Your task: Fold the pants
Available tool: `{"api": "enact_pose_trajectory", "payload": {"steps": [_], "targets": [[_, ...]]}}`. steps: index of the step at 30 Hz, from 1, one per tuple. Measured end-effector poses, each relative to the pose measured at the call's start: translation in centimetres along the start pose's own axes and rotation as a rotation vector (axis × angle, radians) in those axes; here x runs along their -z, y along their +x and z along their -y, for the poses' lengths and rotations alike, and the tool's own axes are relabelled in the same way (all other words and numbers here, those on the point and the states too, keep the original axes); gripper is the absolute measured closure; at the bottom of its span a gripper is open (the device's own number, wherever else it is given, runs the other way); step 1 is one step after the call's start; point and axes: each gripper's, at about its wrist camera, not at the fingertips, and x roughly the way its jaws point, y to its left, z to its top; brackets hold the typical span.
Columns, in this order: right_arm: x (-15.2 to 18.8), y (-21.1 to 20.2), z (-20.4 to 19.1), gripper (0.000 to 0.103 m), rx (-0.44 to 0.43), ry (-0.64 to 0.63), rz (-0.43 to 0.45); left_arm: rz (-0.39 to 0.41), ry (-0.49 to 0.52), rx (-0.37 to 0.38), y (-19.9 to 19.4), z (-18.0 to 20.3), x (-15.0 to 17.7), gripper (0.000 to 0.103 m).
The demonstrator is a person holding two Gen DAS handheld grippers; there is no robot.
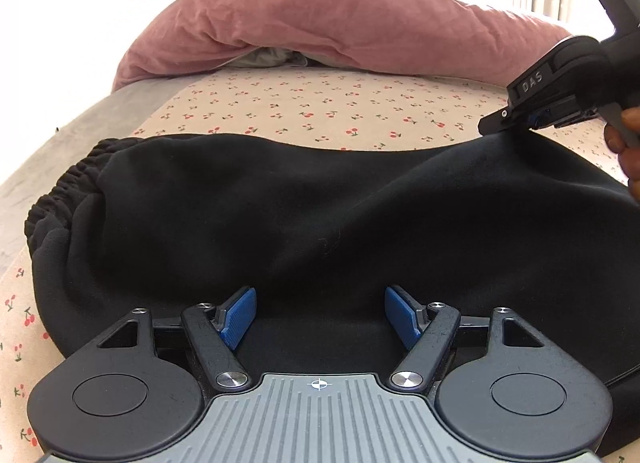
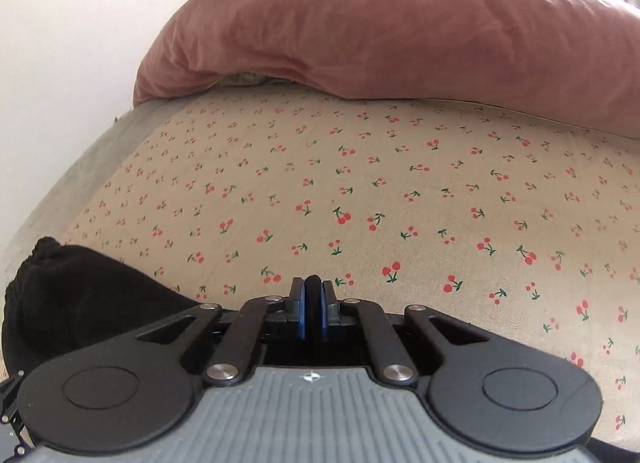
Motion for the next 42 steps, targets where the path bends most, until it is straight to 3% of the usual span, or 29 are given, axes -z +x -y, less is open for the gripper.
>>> {"api": "enact_pose_trajectory", "payload": {"steps": [3, 6, 8, 11, 12, 13, 15, 17, 19, 21, 23, 24, 26, 28, 30, 35, 37, 39, 41, 42], "targets": [[1.0, 2.5, -0.6, 0.103, 0.078, -0.014, -0.015, -0.001, -0.007, 0.002, -0.1, -0.3, 0.0, 0.030], [0.8, 1.5, 0.0, 0.103, 0.061, 0.095, 0.053, 0.018, -0.049, 0.035, -0.7, -1.4, -0.1, 0.030], [0.7, 0.7, -0.4, 0.103, 0.080, 0.084, 0.094, 0.077, -0.145, 0.082, -1.6, -3.8, -0.5, 0.030], [0.9, 1.4, -1.4, 0.103, 0.148, 0.031, 0.101, 0.219, -0.246, 0.012, -3.7, -7.8, -1.4, 0.030], [1.0, 2.0, -1.6, 0.103, 0.159, 0.025, 0.094, 0.223, -0.287, -0.053, -3.6, -9.3, -1.7, 0.031], [1.2, 2.9, -1.6, 0.103, 0.168, 0.019, 0.061, 0.184, -0.337, -0.071, -3.0, -10.6, -1.8, 0.039], [1.6, 3.1, -1.7, 0.098, 0.194, -0.002, 0.042, 0.102, -0.415, -0.030, -1.2, -12.6, -1.4, 0.041], [1.8, 0.9, -2.0, 0.081, 0.220, 0.020, 0.066, 0.106, -0.359, -0.076, -1.2, -11.9, -1.5, 0.048], [3.0, -2.1, -3.0, 0.081, 0.196, -0.012, 0.112, 0.107, -0.292, -0.122, -1.2, -10.7, -1.4, 0.048], [5.1, -4.1, -4.7, 0.081, 0.108, -0.075, 0.102, 0.105, -0.255, -0.150, -1.0, -10.0, -1.3, 0.048], [8.1, -4.5, -5.9, 0.082, -0.043, -0.136, -0.050, 0.103, -0.264, -0.162, -1.0, -9.9, -1.3, 0.048], [9.9, -4.3, -6.4, 0.084, -0.060, -0.158, -0.142, 0.097, -0.262, -0.168, -1.0, -9.8, -1.3, 0.048], [12.3, -5.9, -6.9, 0.086, -0.044, -0.227, -0.142, 0.090, -0.249, -0.186, -1.3, -9.6, -1.0, 0.048], [13.0, -7.4, -6.6, 0.091, -0.068, -0.212, -0.210, 0.085, -0.245, -0.190, -1.9, -9.5, -0.8, 0.048], [13.9, -8.5, -6.4, 0.095, -0.084, -0.227, -0.249, 0.084, -0.267, -0.171, -2.3, -9.8, -0.7, 0.048], [15.6, -9.1, -6.5, 0.098, -0.049, -0.213, -0.189, 0.042, -0.227, -0.123, -2.5, -9.0, -0.6, 0.041], [15.9, -9.3, -7.0, 0.098, -0.030, -0.235, -0.177, 0.106, -0.299, -0.018, -3.9, -9.3, -0.4, 0.039], [16.2, -9.8, -7.0, 0.099, -0.028, -0.238, -0.185, 0.182, -0.282, 0.056, -5.3, -8.7, -0.6, 0.035], [16.4, -10.1, -6.8, 0.098, -0.037, -0.226, -0.184, 0.219, -0.206, 0.025, -5.5, -7.5, -0.7, 0.034], [16.8, -10.4, -6.6, 0.098, -0.043, -0.219, -0.174, 0.195, -0.178, 0.004, -4.7, -7.0, -0.8, 0.034]]}}
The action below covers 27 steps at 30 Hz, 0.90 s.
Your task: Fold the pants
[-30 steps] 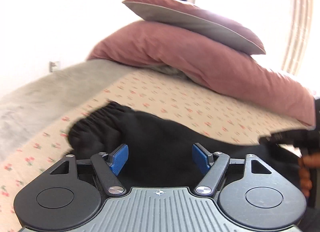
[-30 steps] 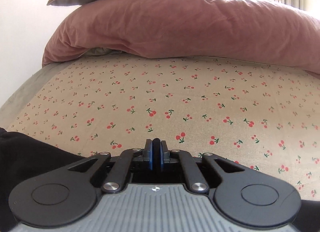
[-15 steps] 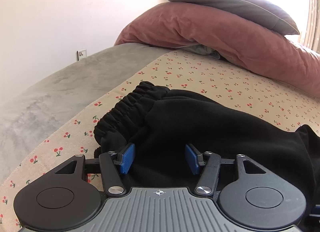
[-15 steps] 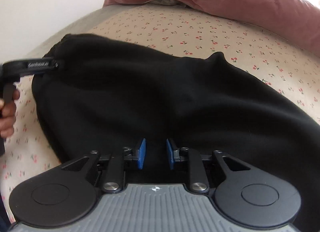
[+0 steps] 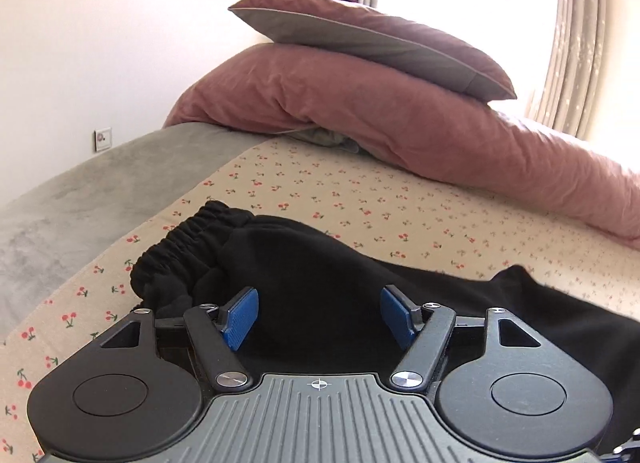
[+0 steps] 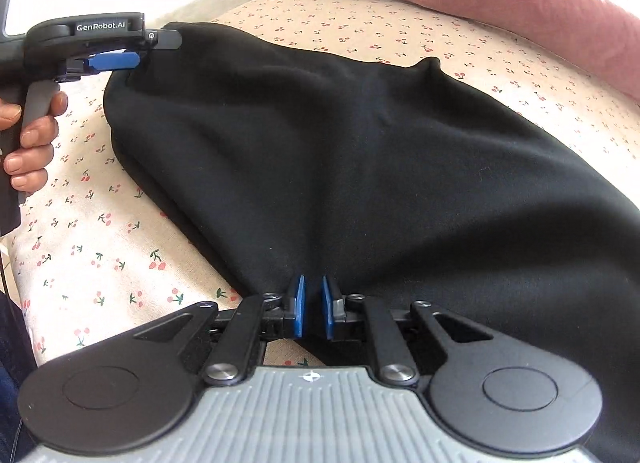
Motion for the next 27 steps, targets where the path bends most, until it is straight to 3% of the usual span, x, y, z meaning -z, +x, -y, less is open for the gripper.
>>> {"api": "enact_pose_trajectory", "payload": {"steps": [2, 3, 8, 11, 15, 18, 20, 21, 22, 24, 25, 27], "targets": [[0.6, -0.2, -0.1, 0.099, 0.001, -0.007, 0.022, -0.161, -0.004, -0.065, 3.2, -0.1, 0.8, 0.036], [0.9, -0.5, -0.3, 0.099, 0.011, -0.029, 0.032, -0.205, -0.022, -0.079, 4.3, -0.4, 1.3, 0.036], [0.6, -4.2, 3.3, 0.096, 0.090, 0.068, 0.135, -0.186, 0.065, -0.155, 4.6, 1.0, 1.9, 0.033], [1.1, -6.4, 9.5, 0.078, 0.251, 0.188, 0.210, -0.196, 0.042, -0.157, 4.7, 0.8, 1.6, 0.033], [4.3, -6.2, 18.1, 0.078, 0.368, 0.357, 0.083, -0.190, 0.050, -0.171, 4.7, 1.0, 1.7, 0.033], [6.9, -8.4, 21.6, 0.082, 0.271, 0.331, 0.096, -0.182, 0.047, -0.183, 4.5, 0.9, 1.9, 0.033], [8.4, -9.9, 23.2, 0.080, 0.356, 0.302, 0.065, -0.182, 0.054, -0.182, 4.3, 0.7, 2.0, 0.033], [9.4, -10.6, 24.0, 0.075, 0.422, 0.314, 0.045, -0.185, 0.053, -0.180, 4.2, 0.6, 2.0, 0.033], [10.5, -11.6, 25.2, 0.062, 0.462, 0.349, 0.045, -0.188, 0.047, -0.179, 4.2, 0.5, 1.9, 0.033], [12.5, -13.2, 27.4, 0.060, 0.587, 0.434, 0.024, -0.191, 0.040, -0.183, 4.2, 0.5, 1.8, 0.033], [13.2, -13.8, 28.2, 0.051, 0.610, 0.478, 0.033, -0.190, 0.039, -0.193, 4.1, 0.8, 1.7, 0.034], [14.3, -14.7, 28.6, 0.051, 0.577, 0.531, 0.072, -0.166, 0.020, -0.179, 3.4, 1.6, 1.3, 0.035]]}}
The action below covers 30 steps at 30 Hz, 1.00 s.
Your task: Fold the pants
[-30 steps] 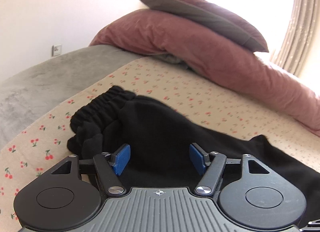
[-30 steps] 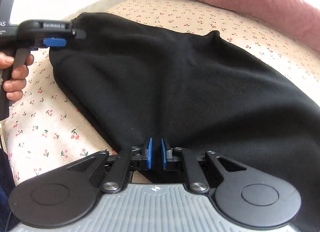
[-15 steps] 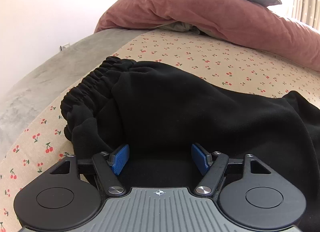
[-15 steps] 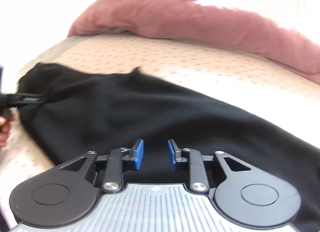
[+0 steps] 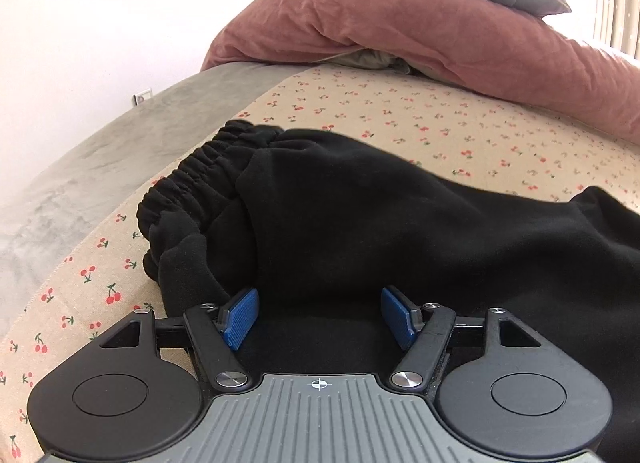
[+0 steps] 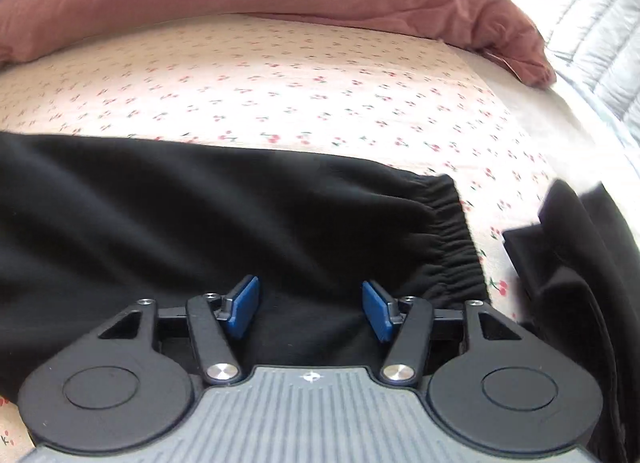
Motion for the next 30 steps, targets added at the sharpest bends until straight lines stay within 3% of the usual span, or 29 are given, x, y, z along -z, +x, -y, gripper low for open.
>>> {"api": "enact_pose_trajectory", "payload": {"steps": [3, 4, 6, 8, 10, 11, 13, 15, 21, 24, 27, 30], "targets": [[0.3, -0.9, -2.8, 0.051, -0.008, -0.088, 0.048, 0.072, -0.053, 0.161, -2.2, 1.4, -1.0, 0.030], [0.4, -1.4, -3.5, 0.051, -0.054, -0.107, 0.087, 0.093, -0.048, 0.195, -2.6, 2.3, -1.4, 0.025], [0.8, -1.7, -4.3, 0.048, -0.149, -0.129, 0.115, 0.109, -0.007, 0.228, -2.9, 4.7, -1.7, 0.023], [1.1, -0.1, -4.4, 0.042, -0.131, -0.113, 0.033, 0.049, 0.012, 0.238, -1.7, 6.9, -1.4, 0.023], [1.3, -0.1, -3.9, 0.037, -0.128, -0.075, 0.035, -0.076, 0.037, 0.248, 0.3, 8.6, -0.7, 0.023], [1.1, -0.5, -3.8, 0.038, -0.109, -0.064, 0.027, -0.114, 0.065, 0.216, 1.2, 9.3, -0.1, 0.022], [1.0, -1.5, -3.4, 0.039, -0.077, -0.029, 0.022, -0.088, 0.151, 0.141, 1.0, 10.7, 0.4, 0.017], [1.4, -2.8, -2.9, 0.039, -0.092, -0.013, 0.040, -0.101, 0.132, 0.115, 0.4, 11.0, 0.2, 0.019], [2.8, -4.7, -1.2, 0.039, -0.126, 0.191, 0.001, -0.032, 0.118, 0.215, -1.5, 13.1, -0.6, 0.019], [3.3, -5.2, -1.8, 0.038, -0.201, 0.151, 0.021, -0.054, 0.144, 0.251, -0.6, 15.2, -0.7, 0.019], [3.5, -3.1, -2.5, 0.037, -0.133, 0.095, -0.064, -0.105, 0.156, 0.240, 2.1, 17.1, -0.8, 0.010], [3.7, -3.3, -3.9, 0.036, -0.094, -0.012, -0.058, -0.105, 0.217, 0.193, 2.8, 18.2, -1.1, 0.003]]}}
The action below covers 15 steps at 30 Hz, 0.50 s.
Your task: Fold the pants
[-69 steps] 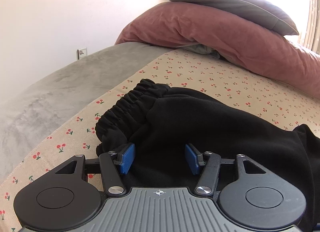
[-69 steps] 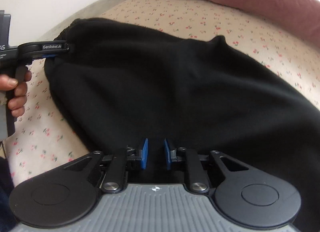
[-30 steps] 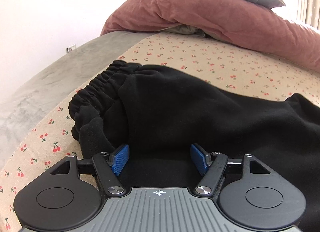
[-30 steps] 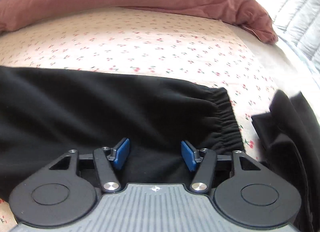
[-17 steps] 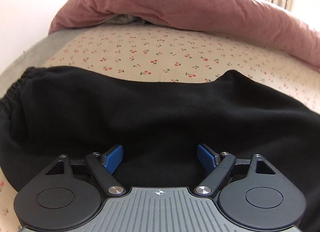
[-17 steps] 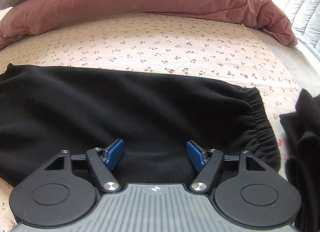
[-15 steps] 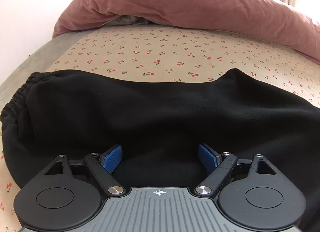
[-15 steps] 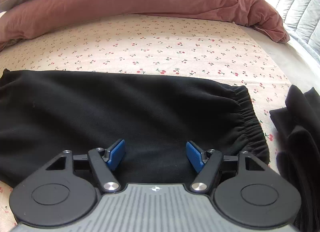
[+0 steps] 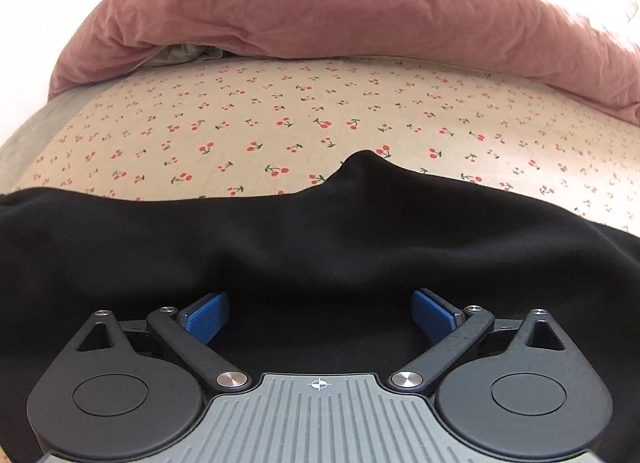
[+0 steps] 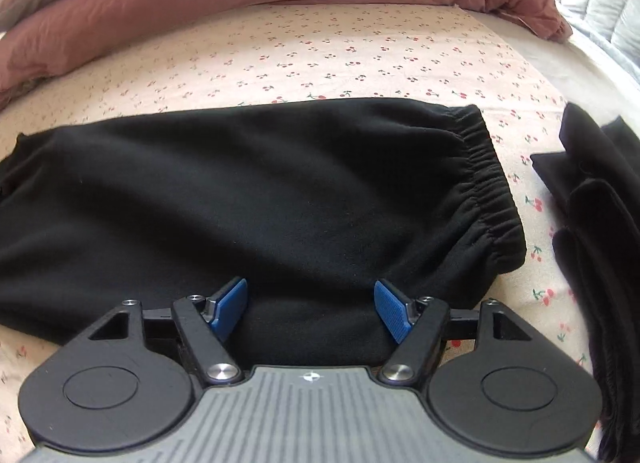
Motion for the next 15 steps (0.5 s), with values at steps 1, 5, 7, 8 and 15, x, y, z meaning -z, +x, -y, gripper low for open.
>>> {"api": "enact_pose_trajectory", "payload": {"steps": [1, 5, 7, 8, 15], "targets": [[0.1, -0.1, 0.0, 0.036, 0.000, 0.000, 0.000, -0.012, -0.023, 0.002, -0.1, -0.1, -0.5, 0.004], [0.1, -1.1, 0.4, 0.036, -0.024, 0.025, 0.020, 0.035, -0.150, 0.109, -1.3, -1.0, -1.9, 0.005], [0.2, -1.0, 0.8, 0.036, -0.038, 0.042, 0.016, 0.017, -0.132, 0.146, -0.8, -0.3, -2.1, 0.005], [0.2, -0.7, 1.0, 0.036, -0.039, 0.041, 0.011, 0.002, -0.104, 0.131, -0.3, 0.3, -1.9, 0.005], [-0.4, -1.2, 1.4, 0.035, -0.007, 0.071, 0.025, 0.058, -0.091, 0.157, -0.6, 1.0, -1.5, 0.004]]}}
